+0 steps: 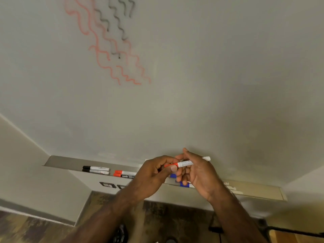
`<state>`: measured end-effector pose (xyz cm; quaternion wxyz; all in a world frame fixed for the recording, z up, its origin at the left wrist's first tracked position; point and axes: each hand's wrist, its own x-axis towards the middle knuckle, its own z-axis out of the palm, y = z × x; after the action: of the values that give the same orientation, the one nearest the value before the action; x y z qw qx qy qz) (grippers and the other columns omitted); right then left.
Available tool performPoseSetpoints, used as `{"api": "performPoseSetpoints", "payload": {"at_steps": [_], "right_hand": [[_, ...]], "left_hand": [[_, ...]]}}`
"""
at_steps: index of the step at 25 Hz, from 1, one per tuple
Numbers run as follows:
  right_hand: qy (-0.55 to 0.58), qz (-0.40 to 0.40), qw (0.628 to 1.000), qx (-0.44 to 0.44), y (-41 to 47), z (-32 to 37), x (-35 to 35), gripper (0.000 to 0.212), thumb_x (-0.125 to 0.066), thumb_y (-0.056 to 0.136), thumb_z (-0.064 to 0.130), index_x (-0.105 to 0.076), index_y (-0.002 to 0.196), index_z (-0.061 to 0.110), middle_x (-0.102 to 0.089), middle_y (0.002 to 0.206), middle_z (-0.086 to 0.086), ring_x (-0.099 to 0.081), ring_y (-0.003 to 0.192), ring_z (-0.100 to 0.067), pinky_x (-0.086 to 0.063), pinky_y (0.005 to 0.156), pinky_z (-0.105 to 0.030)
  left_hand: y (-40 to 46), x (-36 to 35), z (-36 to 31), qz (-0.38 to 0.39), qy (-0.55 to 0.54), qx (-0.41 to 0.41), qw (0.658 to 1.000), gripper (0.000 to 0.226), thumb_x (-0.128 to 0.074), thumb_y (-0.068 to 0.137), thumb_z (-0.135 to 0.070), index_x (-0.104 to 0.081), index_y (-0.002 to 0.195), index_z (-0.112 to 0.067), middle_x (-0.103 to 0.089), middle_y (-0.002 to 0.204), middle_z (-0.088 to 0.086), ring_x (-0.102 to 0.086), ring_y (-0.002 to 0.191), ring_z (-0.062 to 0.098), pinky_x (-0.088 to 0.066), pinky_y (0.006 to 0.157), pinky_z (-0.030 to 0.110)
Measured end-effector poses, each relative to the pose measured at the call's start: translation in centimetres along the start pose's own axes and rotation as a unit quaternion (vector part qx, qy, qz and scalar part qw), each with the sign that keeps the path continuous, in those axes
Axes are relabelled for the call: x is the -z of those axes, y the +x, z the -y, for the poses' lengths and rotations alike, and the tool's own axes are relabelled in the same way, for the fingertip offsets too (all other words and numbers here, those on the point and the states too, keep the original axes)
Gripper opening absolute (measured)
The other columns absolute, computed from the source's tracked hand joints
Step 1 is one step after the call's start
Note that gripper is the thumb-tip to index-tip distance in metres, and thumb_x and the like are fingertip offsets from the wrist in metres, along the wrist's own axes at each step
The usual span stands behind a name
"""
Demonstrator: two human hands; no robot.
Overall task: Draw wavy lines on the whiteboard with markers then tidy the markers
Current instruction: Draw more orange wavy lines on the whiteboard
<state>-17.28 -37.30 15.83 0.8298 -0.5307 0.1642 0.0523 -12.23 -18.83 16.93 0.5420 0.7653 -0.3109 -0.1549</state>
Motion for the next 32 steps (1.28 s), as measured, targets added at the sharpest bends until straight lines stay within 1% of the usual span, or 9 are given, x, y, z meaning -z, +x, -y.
{"api": "performPoseSetpoints", "payload": {"at_steps": [5, 10, 13, 16, 19, 22, 27, 29, 32], "right_hand": [[0.038, 0.014, 0.999, 0.033, 0.3, 4.0, -2.9, 0.044, -0.059, 0.098, 0.037, -0.076, 0.099, -0.003, -0.065, 0.070, -0.025, -0.063, 0.053, -0.034, -0.046, 0.044, -0.031], [0.038, 0.051, 0.989, 0.130, 0.6, 9.4, -6.7, 0.051, -0.048, 0.104, 0.040, -0.074, 0.110, -0.004, -0.069, 0.087, -0.028, -0.069, 0.068, -0.031, -0.052, 0.050, -0.033], [0.015, 0.081, 0.972, 0.220, 0.6, 13.1, -10.0, 0.046, -0.052, 0.101, 0.037, -0.073, 0.113, -0.002, -0.070, 0.098, -0.030, -0.071, 0.080, -0.032, -0.055, 0.055, -0.034], [-0.026, 0.102, 0.942, 0.317, 0.4, 16.6, -13.5, 0.036, -0.062, 0.101, 0.031, -0.072, 0.118, 0.001, -0.071, 0.106, -0.027, -0.070, 0.090, -0.034, -0.058, 0.061, -0.037], [-0.070, 0.083, 0.904, 0.413, 0.0, 19.7, -17.3, 0.032, -0.068, 0.098, 0.026, -0.072, 0.118, 0.001, -0.074, 0.110, -0.023, -0.071, 0.094, -0.036, -0.060, 0.064, -0.039], [-0.140, 0.024, 0.853, 0.503, -0.6, 22.8, -20.9, 0.015, -0.069, 0.099, 0.010, -0.074, 0.112, 0.006, -0.077, 0.100, -0.014, -0.074, 0.090, -0.034, -0.062, 0.065, -0.038], [-0.224, -0.068, 0.760, 0.606, -1.2, 26.7, -24.7, 0.013, -0.076, 0.092, 0.007, -0.070, 0.102, 0.013, -0.073, 0.089, -0.003, -0.072, 0.072, -0.022, -0.063, 0.059, -0.038], [-0.246, -0.096, 0.729, 0.632, -1.0, 27.9, -25.6, 0.013, -0.077, 0.090, 0.009, -0.069, 0.098, 0.014, -0.072, 0.085, 0.001, -0.069, 0.067, -0.015, -0.058, 0.056, -0.031], [-0.285, -0.152, 0.666, 0.672, -0.3, 29.2, -26.7, 0.013, -0.078, 0.088, 0.015, -0.068, 0.096, 0.017, -0.072, 0.089, 0.008, -0.070, 0.077, -0.013, -0.059, 0.067, -0.030]], "left_hand": [[0.4, 4.7, -1.4, -0.055, -0.037, -0.011, 0.998, 0.034, -0.047, 0.109, -0.031, -0.076, 0.108, -0.014, -0.056, 0.067, -0.002, -0.053, 0.062, 0.012, -0.047, 0.062, 0.026], [0.9, 11.4, -4.6, -0.163, 0.043, -0.128, 0.977, 0.037, -0.052, 0.106, -0.030, -0.061, 0.142, -0.030, -0.059, 0.092, -0.007, -0.060, 0.084, 0.012, -0.050, 0.079, 0.020], [2.8, 15.9, -7.5, -0.263, 0.164, -0.254, 0.916, 0.048, -0.050, 0.105, -0.013, -0.049, 0.152, -0.014, -0.054, 0.104, -0.002, -0.058, 0.097, 0.017, -0.047, 0.088, 0.020], [4.7, 20.3, -12.1, -0.395, 0.217, -0.307, 0.838, 0.040, -0.057, 0.104, -0.006, -0.058, 0.144, -0.010, -0.059, 0.107, -0.002, -0.058, 0.102, 0.007, -0.042, 0.093, 0.013], [6.6, 24.4, -16.3, -0.496, 0.226, -0.374, 0.751, 0.031, -0.061, 0.103, 0.000, -0.066, 0.133, -0.004, -0.065, 0.113, 0.003, -0.061, 0.105, 0.014, -0.048, 0.095, 0.022], [9.3, 28.4, -18.2, -0.558, 0.234, -0.420, 0.677, 0.031, -0.056, 0.107, -0.005, -0.063, 0.136, 0.000, -0.064, 0.136, 0.013, -0.058, 0.130, 0.028, -0.050, 0.108, 0.045], [12.6, 32.0, -17.5, -0.538, 0.299, -0.423, 0.665, 0.040, -0.049, 0.108, 0.000, -0.050, 0.148, 0.001, -0.042, 0.160, 0.019, -0.031, 0.155, 0.034, -0.024, 0.124, 0.063], [13.0, 32.3, -17.2, -0.540, 0.291, -0.432, 0.661, 0.040, -0.051, 0.107, 0.000, -0.051, 0.147, 0.003, -0.044, 0.158, 0.020, -0.033, 0.154, 0.035, -0.023, 0.125, 0.061], [13.4, 32.3, -16.9, -0.558, 0.285, -0.438, 0.644, 0.038, -0.053, 0.107, -0.002, -0.053, 0.144, 0.005, -0.049, 0.155, 0.020, -0.038, 0.151, 0.035, -0.027, 0.125, 0.059]]}}
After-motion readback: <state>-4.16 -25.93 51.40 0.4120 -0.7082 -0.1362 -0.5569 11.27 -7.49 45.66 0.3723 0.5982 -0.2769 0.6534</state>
